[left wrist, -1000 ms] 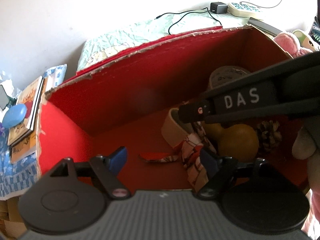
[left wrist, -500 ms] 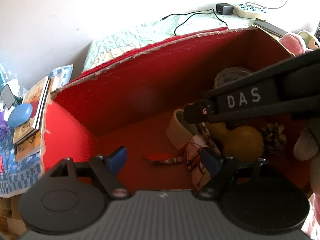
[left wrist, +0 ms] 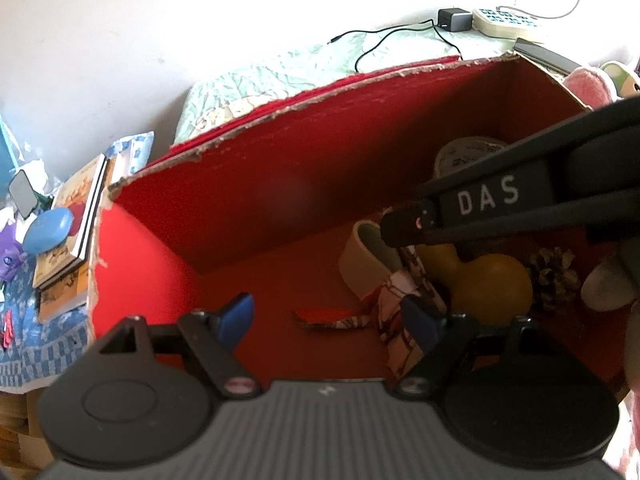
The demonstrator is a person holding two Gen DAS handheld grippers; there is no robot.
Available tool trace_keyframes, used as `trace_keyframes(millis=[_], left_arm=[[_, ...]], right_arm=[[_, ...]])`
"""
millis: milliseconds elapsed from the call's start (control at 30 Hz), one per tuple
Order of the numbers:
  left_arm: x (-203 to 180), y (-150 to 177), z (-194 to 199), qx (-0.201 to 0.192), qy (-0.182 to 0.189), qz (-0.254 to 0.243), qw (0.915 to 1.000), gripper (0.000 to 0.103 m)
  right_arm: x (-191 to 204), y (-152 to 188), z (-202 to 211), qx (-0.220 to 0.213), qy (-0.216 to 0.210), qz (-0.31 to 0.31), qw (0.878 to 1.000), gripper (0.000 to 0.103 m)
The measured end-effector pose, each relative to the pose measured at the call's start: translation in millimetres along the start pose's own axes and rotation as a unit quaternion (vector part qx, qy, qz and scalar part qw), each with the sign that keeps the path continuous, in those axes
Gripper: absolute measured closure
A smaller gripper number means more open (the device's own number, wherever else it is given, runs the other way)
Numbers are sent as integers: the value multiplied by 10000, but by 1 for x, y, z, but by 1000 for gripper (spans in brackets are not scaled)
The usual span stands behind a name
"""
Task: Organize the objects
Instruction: 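Withdraw the right tool up and out of the red box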
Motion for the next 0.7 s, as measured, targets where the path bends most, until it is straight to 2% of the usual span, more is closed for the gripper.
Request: trace_keyframes(millis=[333, 400, 700], left_arm=[[1, 0, -1, 28, -186, -39, 9998, 17], [0, -1, -1, 21, -319, -65, 9995, 12], [3, -8, 27, 16, -881, 283, 9957, 12]], right_arm=[[3, 0, 0, -9, -1, 97, 10000, 80], [4, -2, 3, -98, -10, 118, 9999, 80], [0, -8, 40, -547, -120, 274, 9981, 79]])
Point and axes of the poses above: each gripper's, at about its wrist camera, not at the fingertips, and z roughly against the way its jaws point, x to its left, y to its underside, the point moved 3 cm from there along -z, roughly the way its jaws point, and after that the axes turned 13 degrees about -x, right-handed, at the moved point
